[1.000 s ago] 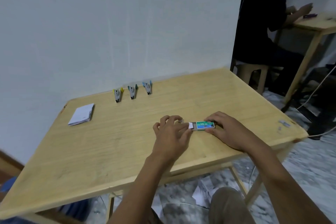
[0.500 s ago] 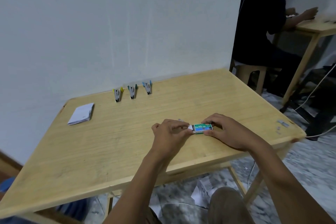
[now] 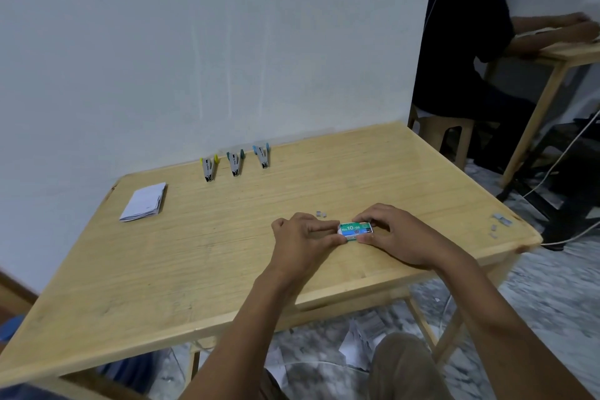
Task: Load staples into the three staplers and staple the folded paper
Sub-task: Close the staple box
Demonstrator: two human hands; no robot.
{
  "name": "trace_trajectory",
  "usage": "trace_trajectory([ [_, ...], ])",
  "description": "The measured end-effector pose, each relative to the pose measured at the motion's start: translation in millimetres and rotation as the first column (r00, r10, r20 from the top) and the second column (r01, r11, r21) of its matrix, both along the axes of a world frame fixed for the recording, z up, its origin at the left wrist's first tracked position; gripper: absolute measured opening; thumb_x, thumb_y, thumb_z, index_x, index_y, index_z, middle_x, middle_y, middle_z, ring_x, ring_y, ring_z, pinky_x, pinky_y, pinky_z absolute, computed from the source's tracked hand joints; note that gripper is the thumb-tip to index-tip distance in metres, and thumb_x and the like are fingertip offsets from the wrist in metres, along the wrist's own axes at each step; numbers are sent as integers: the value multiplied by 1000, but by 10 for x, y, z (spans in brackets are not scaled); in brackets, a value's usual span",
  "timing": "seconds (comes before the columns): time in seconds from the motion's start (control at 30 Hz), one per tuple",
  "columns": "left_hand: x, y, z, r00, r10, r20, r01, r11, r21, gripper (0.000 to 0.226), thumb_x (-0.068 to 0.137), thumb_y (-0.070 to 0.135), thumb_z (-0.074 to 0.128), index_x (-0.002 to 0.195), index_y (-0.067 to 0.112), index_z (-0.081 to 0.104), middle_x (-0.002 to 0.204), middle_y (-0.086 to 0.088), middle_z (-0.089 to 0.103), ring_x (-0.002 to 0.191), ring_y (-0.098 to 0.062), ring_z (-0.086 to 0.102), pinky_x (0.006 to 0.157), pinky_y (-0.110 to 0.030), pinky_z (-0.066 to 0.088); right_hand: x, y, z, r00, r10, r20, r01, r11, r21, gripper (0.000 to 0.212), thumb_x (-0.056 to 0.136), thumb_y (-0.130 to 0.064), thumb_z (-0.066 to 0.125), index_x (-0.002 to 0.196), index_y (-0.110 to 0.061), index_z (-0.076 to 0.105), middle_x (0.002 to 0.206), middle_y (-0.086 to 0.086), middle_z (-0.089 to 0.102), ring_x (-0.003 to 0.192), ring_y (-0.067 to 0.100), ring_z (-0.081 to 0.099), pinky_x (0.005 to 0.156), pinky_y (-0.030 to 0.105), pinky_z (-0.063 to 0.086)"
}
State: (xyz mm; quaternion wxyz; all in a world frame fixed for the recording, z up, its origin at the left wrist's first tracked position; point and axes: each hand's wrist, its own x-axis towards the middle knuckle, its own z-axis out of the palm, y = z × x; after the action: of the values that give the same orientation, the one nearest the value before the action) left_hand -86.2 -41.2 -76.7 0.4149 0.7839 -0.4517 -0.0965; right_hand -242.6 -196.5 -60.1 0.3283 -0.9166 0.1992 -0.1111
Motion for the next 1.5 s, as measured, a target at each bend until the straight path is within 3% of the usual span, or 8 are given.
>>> trace_trajectory([
  [0.17,-39,36,37,997,-69,-45,70,997,23,54,87,43,69,138,34,52,115,19,70,122,15,38,91,-20,13,9,47,-1,1000,-25,-8,25,999,-24,38,91,-35,67,129,-29,61,119,-12,59,108,3,53,90,25,47],
  [0.27,-30,35,18,996,-63,-61,63,998,10,52,88,42,68,137,36,51,113,23,69,127,16,37,94,-28,14,38,90,14,999,-42,-14,42,999,-31,40,91,-33,67,130,-27,61,120,-10,59,108,6,53,92,26,48],
  [0.43,-85,73,86,992,-34,-121,29,999,-46,53,80,50,72,129,44,53,108,26,70,112,34,29,97,-32,19,48,112,28,998,-54,-20,53,998,-33,42,92,-33,67,132,-26,59,122,-9,58,108,5,53,83,18,43],
  [0.63,41,-2,89,987,162,9,-156,962,-226,29,89,41,65,118,41,62,119,12,65,120,-9,54,107,-39,30,22,77,54,990,-118,-77,115,992,-49,45,95,-30,62,139,-27,51,131,-4,49,120,9,44,95,22,40],
  [0.73,30,-102,134,996,60,65,-58,998,-31,40,98,31,48,136,21,57,146,-2,50,138,-18,40,117,-40,25,20,120,57,984,-163,-74,161,987,-26,58,93,-38,62,147,-33,40,136,-5,41,123,8,36,100,26,39],
  [0.87,62,-160,156,981,-162,111,135,966,218,42,101,19,41,140,12,54,152,-4,45,144,-16,34,117,-28,23,93,323,-32,968,-253,-5,246,944,-218,56,89,-57,57,141,-37,47,127,-6,45,117,12,39,96,30,41],
  [1.07,-31,148,165,979,-200,37,192,967,168,44,93,11,44,133,10,61,144,0,55,136,-7,44,110,-14,27,123,491,-123,939,-326,110,343,917,-204,44,87,-42,61,128,-25,62,112,-8,52,112,12,39,96,32,44],
  [1.5,-271,537,78,981,-182,59,178,981,75,40,93,3,47,128,8,65,135,-2,62,119,2,49,95,2,29,11,879,-167,951,-296,90,310,901,-304,44,92,-46,53,133,-28,58,123,-5,53,119,16,41,97,31,39],
])
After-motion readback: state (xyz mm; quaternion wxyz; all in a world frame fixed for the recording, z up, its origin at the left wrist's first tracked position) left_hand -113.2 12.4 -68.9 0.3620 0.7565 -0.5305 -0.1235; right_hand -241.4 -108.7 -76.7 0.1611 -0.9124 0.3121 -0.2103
